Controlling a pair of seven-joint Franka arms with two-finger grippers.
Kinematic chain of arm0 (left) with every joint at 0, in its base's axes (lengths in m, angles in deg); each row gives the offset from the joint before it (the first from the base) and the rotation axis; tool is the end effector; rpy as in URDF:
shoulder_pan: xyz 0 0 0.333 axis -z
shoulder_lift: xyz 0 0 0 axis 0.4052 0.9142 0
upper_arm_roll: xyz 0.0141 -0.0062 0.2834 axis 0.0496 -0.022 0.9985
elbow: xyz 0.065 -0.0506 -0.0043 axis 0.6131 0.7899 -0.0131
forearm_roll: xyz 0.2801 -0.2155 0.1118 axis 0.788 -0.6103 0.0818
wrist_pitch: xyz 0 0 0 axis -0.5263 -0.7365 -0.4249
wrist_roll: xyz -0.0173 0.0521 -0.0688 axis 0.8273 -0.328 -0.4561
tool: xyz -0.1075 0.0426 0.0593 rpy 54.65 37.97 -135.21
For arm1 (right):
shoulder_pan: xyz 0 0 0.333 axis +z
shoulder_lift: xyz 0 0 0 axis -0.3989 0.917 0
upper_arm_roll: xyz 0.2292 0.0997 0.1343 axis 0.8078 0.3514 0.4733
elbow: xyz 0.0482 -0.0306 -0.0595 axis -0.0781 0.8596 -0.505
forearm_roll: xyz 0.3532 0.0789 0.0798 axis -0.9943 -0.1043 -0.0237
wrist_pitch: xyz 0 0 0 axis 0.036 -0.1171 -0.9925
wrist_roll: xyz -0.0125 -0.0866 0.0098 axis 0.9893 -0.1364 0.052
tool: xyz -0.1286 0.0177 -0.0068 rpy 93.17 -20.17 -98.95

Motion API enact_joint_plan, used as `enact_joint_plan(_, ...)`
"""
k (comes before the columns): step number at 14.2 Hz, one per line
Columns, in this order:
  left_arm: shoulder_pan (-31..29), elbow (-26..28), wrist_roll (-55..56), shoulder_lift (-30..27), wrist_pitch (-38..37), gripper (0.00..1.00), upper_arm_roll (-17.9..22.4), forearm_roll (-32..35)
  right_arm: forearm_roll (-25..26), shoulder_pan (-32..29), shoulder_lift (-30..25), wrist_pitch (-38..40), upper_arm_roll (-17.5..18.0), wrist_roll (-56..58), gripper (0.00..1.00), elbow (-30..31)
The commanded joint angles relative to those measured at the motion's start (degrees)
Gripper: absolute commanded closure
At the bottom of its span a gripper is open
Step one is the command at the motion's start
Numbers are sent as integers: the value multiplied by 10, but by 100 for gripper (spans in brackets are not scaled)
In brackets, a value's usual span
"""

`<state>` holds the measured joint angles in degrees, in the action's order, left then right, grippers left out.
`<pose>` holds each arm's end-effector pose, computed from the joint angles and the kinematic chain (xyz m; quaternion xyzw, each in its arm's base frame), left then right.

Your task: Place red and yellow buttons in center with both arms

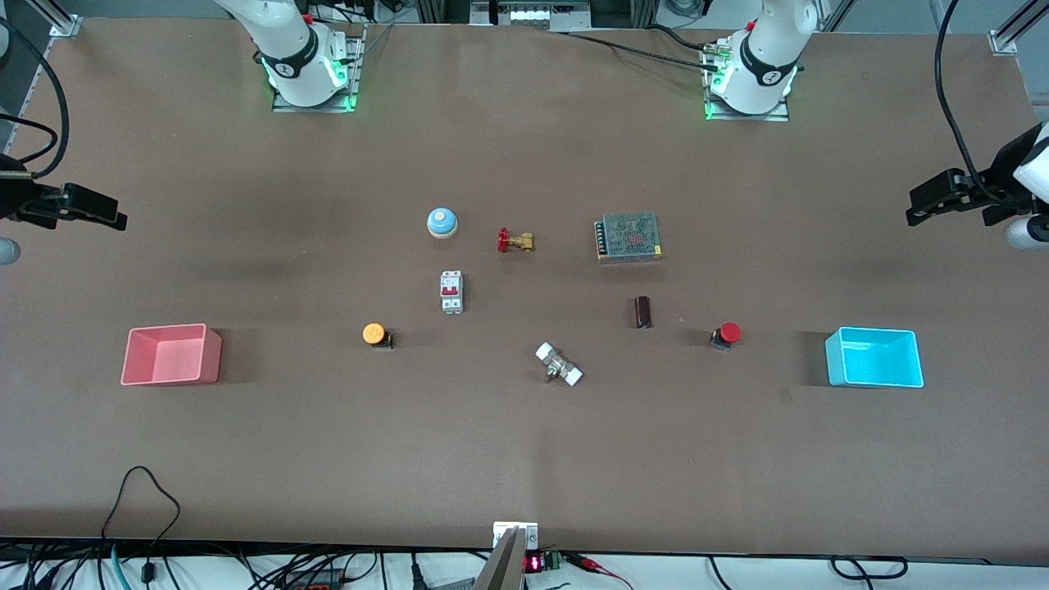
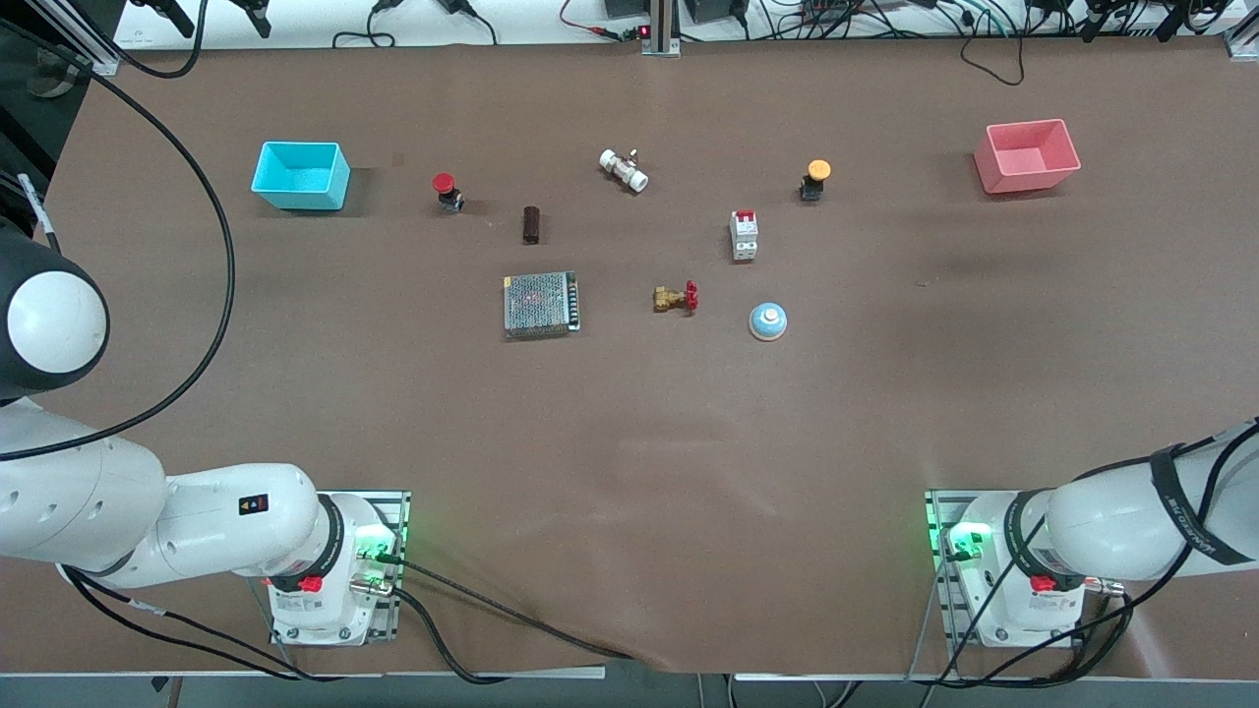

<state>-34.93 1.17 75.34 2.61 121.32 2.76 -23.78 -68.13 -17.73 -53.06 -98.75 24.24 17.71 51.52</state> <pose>0.5505 0.0088 0.5611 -0.9996 -0.0046 0.0278 0.0097 0.5579 -0.0379 0.5331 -0.9981 0.0087 0.0602 0.0041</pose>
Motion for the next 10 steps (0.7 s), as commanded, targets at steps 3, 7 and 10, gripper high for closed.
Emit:
enact_joint_plan(3,-5,-10,-16,-1,-11,0,0,-8,11,-6,-38,-7,9,-12,0,40)
enact_joint_plan(7,17,-3,-36,-11,-12,0,35,-9,15,-6,-46,-11,9,-12,0,48)
enact_joint_plan(10,114,0,-50,-19,-12,0,142,-10,18,-2,-51,-6,12,-12,0,49)
